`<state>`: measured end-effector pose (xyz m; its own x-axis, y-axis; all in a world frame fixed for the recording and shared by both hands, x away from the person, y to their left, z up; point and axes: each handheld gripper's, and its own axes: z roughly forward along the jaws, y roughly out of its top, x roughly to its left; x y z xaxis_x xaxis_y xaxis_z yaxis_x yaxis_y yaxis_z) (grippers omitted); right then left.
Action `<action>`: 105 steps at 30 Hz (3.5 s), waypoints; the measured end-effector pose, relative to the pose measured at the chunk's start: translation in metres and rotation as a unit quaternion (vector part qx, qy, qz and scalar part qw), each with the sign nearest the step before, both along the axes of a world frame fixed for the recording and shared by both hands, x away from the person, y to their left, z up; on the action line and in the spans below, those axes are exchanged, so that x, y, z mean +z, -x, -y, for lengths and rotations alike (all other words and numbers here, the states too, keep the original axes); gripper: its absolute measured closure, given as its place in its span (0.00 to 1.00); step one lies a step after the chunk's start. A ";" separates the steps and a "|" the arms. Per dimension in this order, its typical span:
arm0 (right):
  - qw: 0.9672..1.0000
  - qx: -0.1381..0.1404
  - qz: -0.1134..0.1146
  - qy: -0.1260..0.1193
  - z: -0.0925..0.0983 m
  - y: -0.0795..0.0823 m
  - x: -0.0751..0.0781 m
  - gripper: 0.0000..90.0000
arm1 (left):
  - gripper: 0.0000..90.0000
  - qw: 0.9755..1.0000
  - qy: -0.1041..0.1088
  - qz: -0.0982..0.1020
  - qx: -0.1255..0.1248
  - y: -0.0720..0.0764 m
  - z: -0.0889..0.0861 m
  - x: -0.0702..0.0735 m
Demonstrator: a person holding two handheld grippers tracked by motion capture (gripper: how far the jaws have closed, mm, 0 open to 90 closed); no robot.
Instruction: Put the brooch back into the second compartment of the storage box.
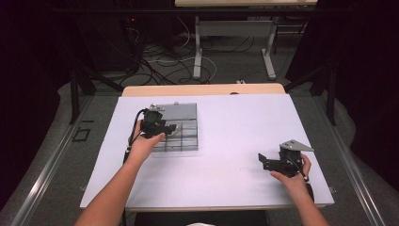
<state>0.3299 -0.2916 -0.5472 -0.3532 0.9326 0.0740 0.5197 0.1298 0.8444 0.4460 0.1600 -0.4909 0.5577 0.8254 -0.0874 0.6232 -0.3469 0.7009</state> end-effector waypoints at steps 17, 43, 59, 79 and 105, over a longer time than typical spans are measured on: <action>1.000 -0.001 0.001 -0.001 0.000 0.000 0.000 0.04 | 0.44 1.000 0.017 0.008 -0.005 0.023 -0.007 0.007; 1.000 -0.002 0.001 -0.001 -0.001 0.001 0.001 0.04 | 0.38 0.999 0.044 0.027 0.003 0.060 -0.029 0.016; 1.000 -0.002 0.002 -0.001 -0.001 0.001 0.001 0.04 | 0.20 0.996 0.067 0.016 0.058 0.073 -0.067 0.000; 1.000 -0.001 0.003 0.000 -0.001 0.001 0.001 0.04 | 0.01 0.993 0.087 0.021 0.070 0.087 -0.097 -0.022; 1.000 -0.002 0.004 0.000 0.000 0.001 0.001 0.04 | 0.00 0.988 0.098 0.014 0.118 0.089 -0.124 -0.043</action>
